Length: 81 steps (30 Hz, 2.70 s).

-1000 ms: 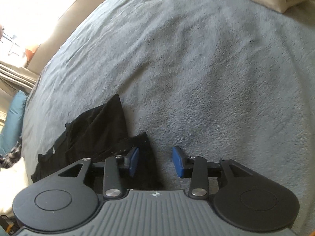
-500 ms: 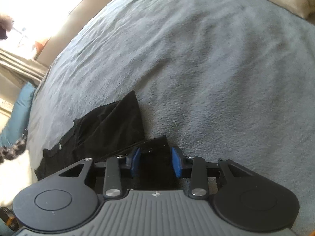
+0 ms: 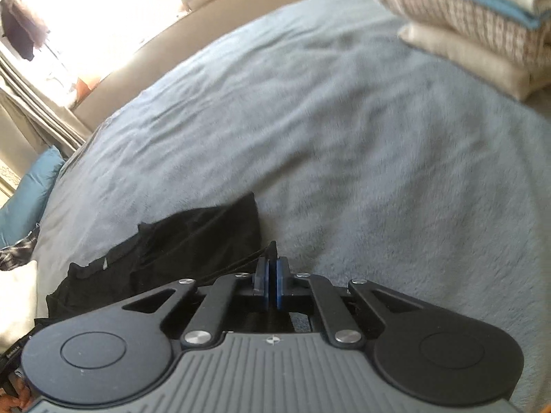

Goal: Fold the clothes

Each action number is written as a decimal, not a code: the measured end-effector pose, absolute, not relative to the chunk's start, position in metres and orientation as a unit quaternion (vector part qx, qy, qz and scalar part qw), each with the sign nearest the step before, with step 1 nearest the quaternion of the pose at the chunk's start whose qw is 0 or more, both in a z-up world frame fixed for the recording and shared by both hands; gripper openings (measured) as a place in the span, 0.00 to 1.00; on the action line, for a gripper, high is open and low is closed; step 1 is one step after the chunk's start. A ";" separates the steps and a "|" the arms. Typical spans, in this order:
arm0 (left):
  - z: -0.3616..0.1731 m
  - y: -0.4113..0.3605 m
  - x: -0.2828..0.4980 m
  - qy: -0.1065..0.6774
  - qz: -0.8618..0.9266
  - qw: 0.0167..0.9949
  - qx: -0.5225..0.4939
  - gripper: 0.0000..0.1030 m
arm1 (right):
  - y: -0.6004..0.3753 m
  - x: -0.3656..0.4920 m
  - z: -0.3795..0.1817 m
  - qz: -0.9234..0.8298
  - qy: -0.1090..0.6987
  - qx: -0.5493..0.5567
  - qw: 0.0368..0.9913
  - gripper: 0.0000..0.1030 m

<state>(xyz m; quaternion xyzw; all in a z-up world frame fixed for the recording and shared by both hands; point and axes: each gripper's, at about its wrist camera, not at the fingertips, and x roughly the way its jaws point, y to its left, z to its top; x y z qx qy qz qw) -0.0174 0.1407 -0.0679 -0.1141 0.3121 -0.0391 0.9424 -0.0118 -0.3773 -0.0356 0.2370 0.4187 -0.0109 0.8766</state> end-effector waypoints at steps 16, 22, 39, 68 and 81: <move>-0.056 0.140 -0.028 0.283 -0.036 0.953 -0.104 0.02 | -0.365 -0.016 -0.021 -0.017 0.402 0.211 0.891 0.02; -0.052 0.142 -0.011 0.270 -0.030 0.956 -0.111 0.02 | -0.361 -0.011 -0.011 -0.024 0.377 0.204 0.903 0.02; -0.068 0.144 0.029 0.285 0.002 0.951 -0.121 0.02 | -0.360 0.062 -0.015 -0.019 0.370 0.184 0.910 0.02; -0.080 0.142 0.061 0.308 0.012 0.945 -0.106 0.02 | -0.374 0.100 -0.049 -0.015 0.385 0.217 0.897 0.02; -0.087 0.143 0.071 0.338 0.015 0.936 -0.101 0.05 | -0.382 0.109 -0.071 -0.002 0.398 0.270 0.876 0.03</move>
